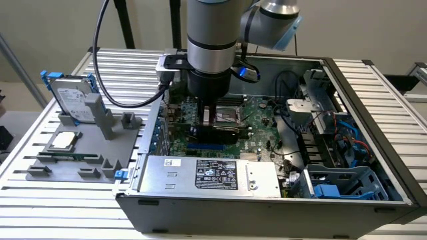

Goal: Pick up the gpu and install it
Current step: 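Insert the gpu into the slot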

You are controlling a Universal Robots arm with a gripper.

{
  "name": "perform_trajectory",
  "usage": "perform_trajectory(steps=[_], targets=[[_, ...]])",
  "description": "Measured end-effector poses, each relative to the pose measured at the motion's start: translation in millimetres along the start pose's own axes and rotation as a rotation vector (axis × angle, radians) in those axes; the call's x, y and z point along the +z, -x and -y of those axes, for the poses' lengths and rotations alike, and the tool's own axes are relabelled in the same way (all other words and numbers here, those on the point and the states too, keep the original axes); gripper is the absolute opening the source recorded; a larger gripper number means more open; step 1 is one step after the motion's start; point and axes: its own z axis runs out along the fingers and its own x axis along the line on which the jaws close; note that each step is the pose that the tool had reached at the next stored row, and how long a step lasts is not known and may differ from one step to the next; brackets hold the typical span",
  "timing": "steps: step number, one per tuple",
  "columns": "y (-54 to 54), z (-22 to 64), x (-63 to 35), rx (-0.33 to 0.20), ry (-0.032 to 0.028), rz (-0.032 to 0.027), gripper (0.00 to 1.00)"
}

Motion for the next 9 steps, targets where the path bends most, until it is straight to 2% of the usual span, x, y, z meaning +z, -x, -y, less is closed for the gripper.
perform_trajectory(steps=[9], targets=[[-1.3,0.0,1.5,-0.001,0.0005,-0.0001,0.00]])
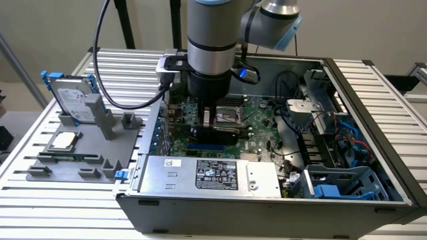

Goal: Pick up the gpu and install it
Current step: 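Insert the gpu into the slot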

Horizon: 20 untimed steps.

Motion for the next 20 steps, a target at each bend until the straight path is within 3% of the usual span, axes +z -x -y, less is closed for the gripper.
perform_trajectory(steps=[20], targets=[[-0.8,-1.9,8.0,-0.014,0.0044,-0.0003,0.00]])
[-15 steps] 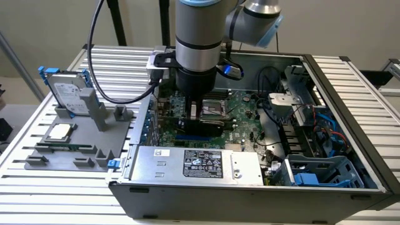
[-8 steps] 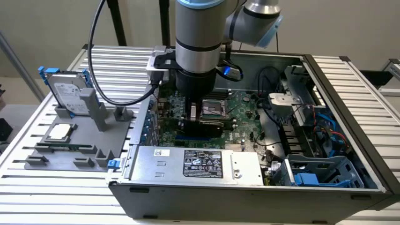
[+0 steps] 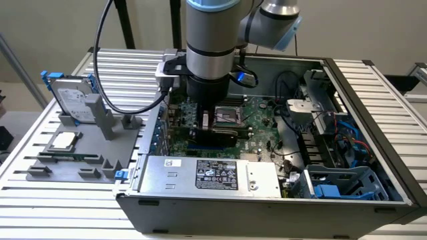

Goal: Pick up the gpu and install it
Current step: 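Insert the gpu into the slot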

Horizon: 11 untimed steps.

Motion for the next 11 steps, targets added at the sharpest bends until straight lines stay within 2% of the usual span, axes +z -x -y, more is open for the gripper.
perform_trajectory(steps=[11], targets=[[-0.1,-0.2,4.6,-0.001,0.0006,-0.0005,0.00]])
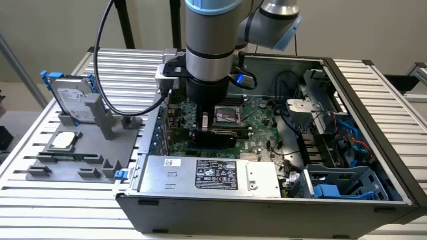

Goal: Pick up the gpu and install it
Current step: 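Insert the gpu into the slot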

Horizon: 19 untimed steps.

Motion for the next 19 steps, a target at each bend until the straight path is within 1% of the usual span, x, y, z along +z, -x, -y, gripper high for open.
perform_trajectory(steps=[10,16,19], targets=[[2.4,0.0,2.0,0.000,-0.0001,0.0000,0.00],[3.4,-1.7,2.8,0.000,-0.0005,0.0001,0.00],[3.3,-2.9,3.1,0.000,-0.0039,-0.0021,0.00]])
